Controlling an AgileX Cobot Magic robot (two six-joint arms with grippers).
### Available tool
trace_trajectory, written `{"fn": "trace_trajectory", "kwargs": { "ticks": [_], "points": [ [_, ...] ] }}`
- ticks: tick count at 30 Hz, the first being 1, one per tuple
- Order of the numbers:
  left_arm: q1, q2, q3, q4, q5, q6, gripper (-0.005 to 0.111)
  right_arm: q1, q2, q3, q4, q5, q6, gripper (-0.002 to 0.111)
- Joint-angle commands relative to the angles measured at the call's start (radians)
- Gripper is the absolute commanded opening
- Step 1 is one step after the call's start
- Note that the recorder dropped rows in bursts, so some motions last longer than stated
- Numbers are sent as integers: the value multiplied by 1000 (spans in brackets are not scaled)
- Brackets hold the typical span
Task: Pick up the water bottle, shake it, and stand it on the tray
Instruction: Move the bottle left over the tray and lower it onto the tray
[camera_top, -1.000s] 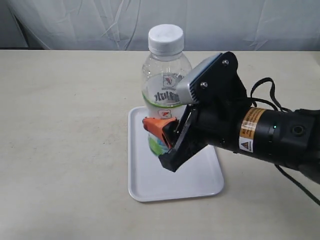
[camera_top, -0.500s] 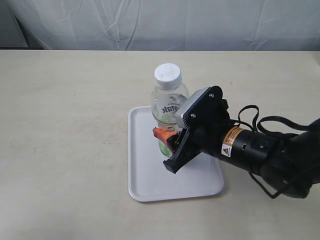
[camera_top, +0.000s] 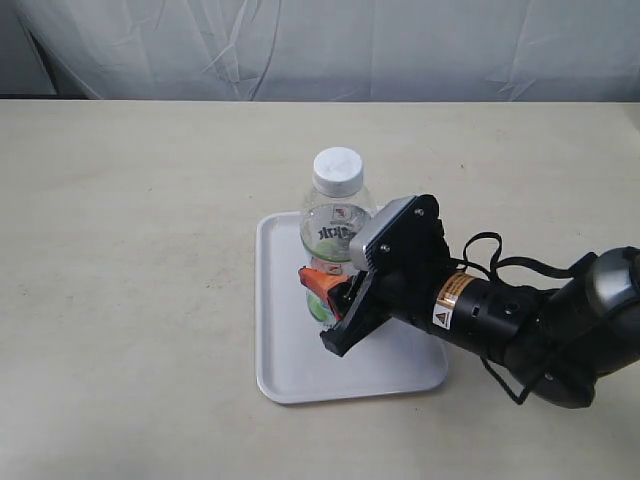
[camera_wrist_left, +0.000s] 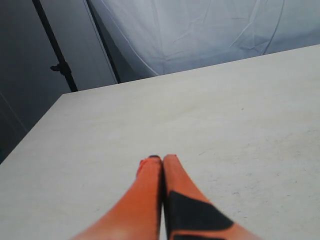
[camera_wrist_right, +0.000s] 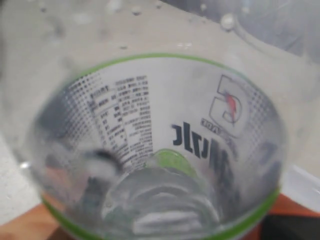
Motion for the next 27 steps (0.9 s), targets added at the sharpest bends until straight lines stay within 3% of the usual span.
{"fn": "trace_trajectory", "kwargs": {
  "ticks": [1, 12, 15, 21, 23, 27],
  "points": [
    [1, -4, 2, -4, -13, -8, 0, -6, 0, -3, 4, -53, 1, -1],
    [1, -4, 2, -4, -13, -8, 0, -4, -4, -3, 34, -50, 103, 0],
    [1, -4, 2, -4, -13, -8, 0, -4, -24, -3, 48, -31, 119, 18],
    [1, -4, 2, -4, -13, -8, 0, -4, -42, -3, 51, 3, 119, 71],
    [1, -4, 2, -4, -13, -8, 0, -4, -42, -3, 44, 22, 126, 79],
    [1, -4, 2, -4, -13, -8, 0, -2, -42, -3, 32, 47, 140, 80]
  ]
}}
